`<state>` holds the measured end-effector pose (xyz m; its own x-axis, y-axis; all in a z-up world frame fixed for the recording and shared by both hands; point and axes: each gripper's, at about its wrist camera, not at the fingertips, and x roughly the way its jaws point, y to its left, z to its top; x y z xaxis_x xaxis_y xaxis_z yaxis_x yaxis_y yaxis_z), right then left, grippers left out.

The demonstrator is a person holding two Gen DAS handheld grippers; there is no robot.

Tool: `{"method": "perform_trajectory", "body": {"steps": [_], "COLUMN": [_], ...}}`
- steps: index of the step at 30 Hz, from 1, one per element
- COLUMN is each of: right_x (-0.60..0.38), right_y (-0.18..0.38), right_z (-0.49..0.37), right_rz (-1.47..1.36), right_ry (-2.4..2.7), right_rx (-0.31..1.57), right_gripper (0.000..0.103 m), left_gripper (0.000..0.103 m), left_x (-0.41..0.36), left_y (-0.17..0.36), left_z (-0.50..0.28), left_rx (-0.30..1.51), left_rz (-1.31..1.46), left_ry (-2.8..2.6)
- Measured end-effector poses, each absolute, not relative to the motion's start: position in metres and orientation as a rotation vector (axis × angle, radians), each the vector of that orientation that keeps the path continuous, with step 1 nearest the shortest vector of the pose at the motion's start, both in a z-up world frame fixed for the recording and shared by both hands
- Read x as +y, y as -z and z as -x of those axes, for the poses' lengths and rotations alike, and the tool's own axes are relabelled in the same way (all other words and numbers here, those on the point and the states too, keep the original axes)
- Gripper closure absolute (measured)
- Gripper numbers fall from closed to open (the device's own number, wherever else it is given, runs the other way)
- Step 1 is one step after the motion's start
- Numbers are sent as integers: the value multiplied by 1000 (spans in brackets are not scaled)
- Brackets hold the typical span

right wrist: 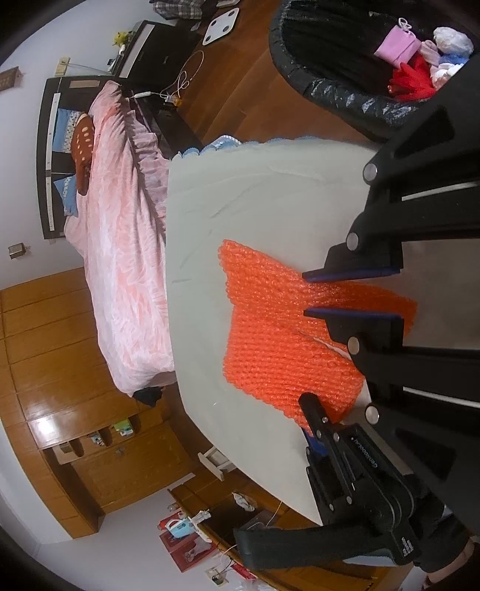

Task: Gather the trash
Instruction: 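Lift both orange mesh pads and carry them over the trash bin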

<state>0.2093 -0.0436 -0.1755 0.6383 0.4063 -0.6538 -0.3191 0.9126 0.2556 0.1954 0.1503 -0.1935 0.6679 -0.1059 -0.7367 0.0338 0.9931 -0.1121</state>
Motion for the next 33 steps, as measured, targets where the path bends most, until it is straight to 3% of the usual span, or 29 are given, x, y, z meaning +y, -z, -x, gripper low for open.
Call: {"method": "perform_trajectory", "body": {"steps": [33], "right_x": [-87], "right_y": [78], "right_z": [-151], "right_rz": [-89], "right_ry": [-412], "right_rx": [607], "right_gripper": [89], "left_gripper": [91], "left_x": [114], "left_y": [61], "left_z": [-119], "left_rx": [615], "left_rz": [71], "left_ry": [5]}}
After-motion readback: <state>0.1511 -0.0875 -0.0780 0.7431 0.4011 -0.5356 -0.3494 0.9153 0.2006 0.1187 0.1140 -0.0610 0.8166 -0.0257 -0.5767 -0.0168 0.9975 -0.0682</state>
